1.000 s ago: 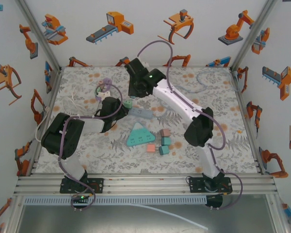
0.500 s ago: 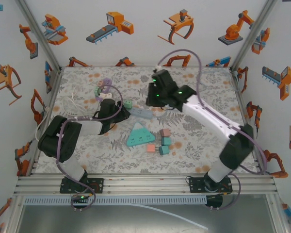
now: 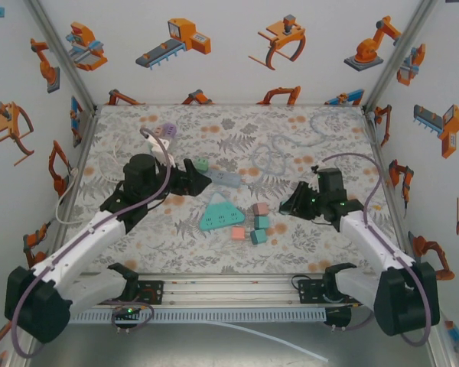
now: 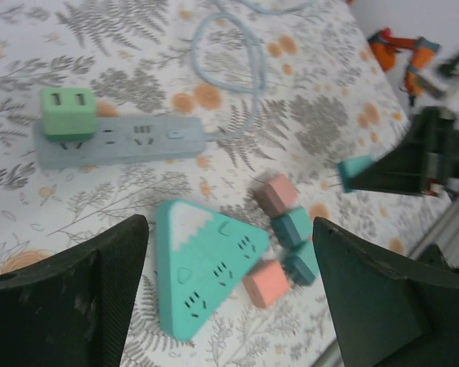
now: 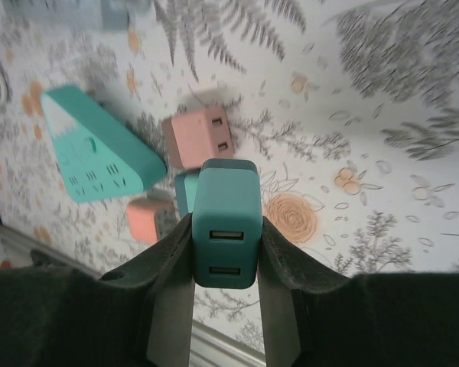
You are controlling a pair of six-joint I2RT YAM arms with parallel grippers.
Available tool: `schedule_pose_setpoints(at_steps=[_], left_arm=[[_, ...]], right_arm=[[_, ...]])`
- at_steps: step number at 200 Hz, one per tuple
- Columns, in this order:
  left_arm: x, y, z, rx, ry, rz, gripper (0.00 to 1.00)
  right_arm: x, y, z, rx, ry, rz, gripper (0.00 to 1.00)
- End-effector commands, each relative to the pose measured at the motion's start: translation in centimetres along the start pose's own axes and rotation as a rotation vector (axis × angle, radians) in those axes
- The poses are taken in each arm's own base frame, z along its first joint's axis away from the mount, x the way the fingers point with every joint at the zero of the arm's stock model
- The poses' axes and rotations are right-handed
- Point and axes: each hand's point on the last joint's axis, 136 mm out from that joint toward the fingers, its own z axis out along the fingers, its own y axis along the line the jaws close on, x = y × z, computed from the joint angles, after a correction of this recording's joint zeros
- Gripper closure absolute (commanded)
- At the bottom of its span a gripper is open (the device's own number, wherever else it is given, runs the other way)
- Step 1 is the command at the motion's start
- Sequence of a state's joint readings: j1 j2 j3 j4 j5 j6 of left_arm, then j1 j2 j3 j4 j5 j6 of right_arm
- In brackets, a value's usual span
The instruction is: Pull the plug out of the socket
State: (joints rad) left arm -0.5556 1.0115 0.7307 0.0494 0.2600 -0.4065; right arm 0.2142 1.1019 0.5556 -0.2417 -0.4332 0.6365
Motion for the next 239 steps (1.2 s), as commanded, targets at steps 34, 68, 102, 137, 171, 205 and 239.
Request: schedule_pose_setpoints(at_steps=[34,68,102,137,171,205,239], left_arm=[[1.8,-1.5,-3.1,0.034,0.050,0.105,0.02],[1.4,-0.3,-3.6,-0.043,0.016,0.080,0.03],[1.0,0.9,-3.6,-0.108,-0.009,0.055,0.03],[1.0,4.2,-4.1,-0.295,-0.032,-0.024,0.03],[1.3,7.1,-4.2,-0.410,-0.063,-0.115,0.03],[0.9,9.1,-3.2,-0.436,-0.117,-0.232,0.03],[0.3,11.7,-2.2,-0.474,-0.158,-0.359,0.02]], right_arm=[[0.7,1.2,3.2,-0.183,0.049,-0.020,0.86],[1.7,-0.6,4.1,-0.133,0.059,-0.005,0.65],[1.9,-2.0,3.8,-0.056,0.045,-0.002,0.47],[-0.3,-1.3,1.3,0.018,-0.036,-0.050,0.43],[-5.6,2.4,-2.2,0.058,-0.226,-0.232,0.40],[-9.0,10.2,-1.1,0.017,-0.294,-0.564,0.40],[-9.4,20.0,1.7,-0.128,-0.296,-0.980,0.40]])
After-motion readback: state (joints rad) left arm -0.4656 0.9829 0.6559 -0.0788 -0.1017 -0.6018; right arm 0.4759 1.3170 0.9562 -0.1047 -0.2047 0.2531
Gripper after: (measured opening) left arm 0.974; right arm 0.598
